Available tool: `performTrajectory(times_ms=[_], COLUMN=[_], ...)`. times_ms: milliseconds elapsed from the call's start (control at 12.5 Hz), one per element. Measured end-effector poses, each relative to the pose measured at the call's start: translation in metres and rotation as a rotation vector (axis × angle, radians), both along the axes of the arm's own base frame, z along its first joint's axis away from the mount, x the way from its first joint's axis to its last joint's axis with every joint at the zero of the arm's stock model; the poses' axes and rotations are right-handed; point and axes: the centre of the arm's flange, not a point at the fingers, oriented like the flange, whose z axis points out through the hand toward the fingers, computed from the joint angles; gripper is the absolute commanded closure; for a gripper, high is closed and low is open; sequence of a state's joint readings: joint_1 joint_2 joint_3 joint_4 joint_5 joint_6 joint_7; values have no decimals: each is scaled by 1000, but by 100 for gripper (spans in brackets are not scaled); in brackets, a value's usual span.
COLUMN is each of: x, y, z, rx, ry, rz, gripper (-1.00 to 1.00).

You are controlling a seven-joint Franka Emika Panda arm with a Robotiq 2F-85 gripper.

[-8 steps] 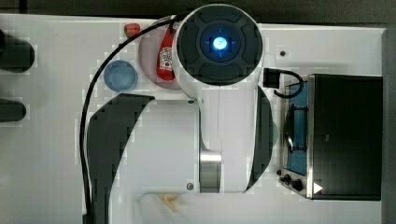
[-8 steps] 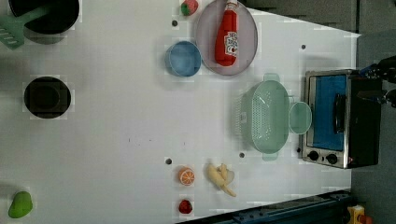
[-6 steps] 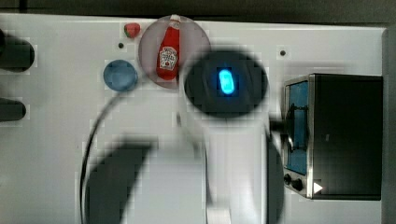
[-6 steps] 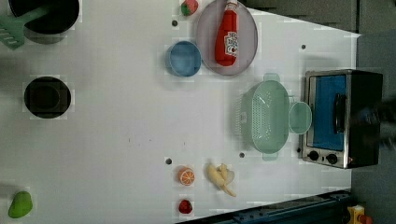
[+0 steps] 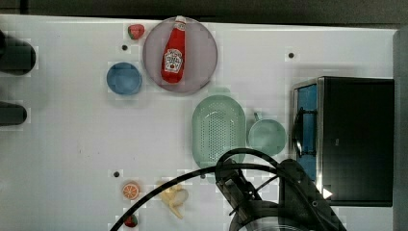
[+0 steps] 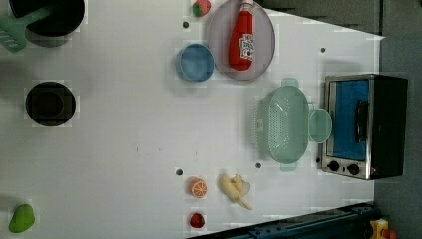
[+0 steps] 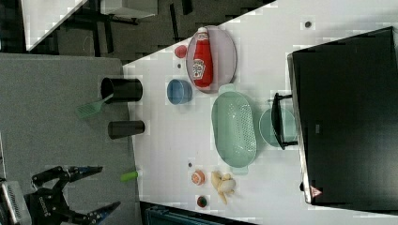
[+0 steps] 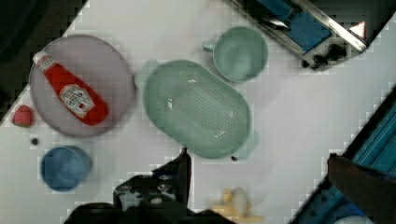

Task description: Drag strainer right to left.

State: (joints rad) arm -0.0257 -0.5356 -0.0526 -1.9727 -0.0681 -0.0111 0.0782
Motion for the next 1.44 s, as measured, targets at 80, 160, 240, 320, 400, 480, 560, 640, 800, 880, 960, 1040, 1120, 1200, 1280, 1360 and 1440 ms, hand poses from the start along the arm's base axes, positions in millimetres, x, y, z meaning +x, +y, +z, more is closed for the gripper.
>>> performTrajectory(times_ms=[80, 160, 240, 320, 400, 480, 560, 640, 800, 880, 960, 1040, 1120, 1200, 1280, 1360, 1440], x=[7, 18, 32, 47, 59, 69, 73, 70, 62, 64, 69, 76, 85, 93, 96, 97, 95], y=[3, 8, 14, 19, 21, 21, 20, 18, 17, 18, 20, 23, 24, 25, 22, 17, 14], z=[-12, -36, -71, -111, -154, -198, -241, -282, -345, -365, -379, -393, -404, -413, -423, -437, -454], rx=[19, 34, 34, 31, 31, 15, -5, 8, 19, 17, 22, 26, 32, 37, 37, 31, 30], ry=[-8, 11, 45, 81, 120, 146, 168, 201, 229, 232, 212, 192, 176, 162, 147, 140, 143], rz=[3, 11, 18, 15, 3, -1, -3, -37, -148, -203, -257, -302, -340, -368, -398, -414, -430], gripper=[-100, -100, -100, -100, -100, -100, -100, -100, -100, -100, -100, -100, -100, -100, -100, -100, -100])
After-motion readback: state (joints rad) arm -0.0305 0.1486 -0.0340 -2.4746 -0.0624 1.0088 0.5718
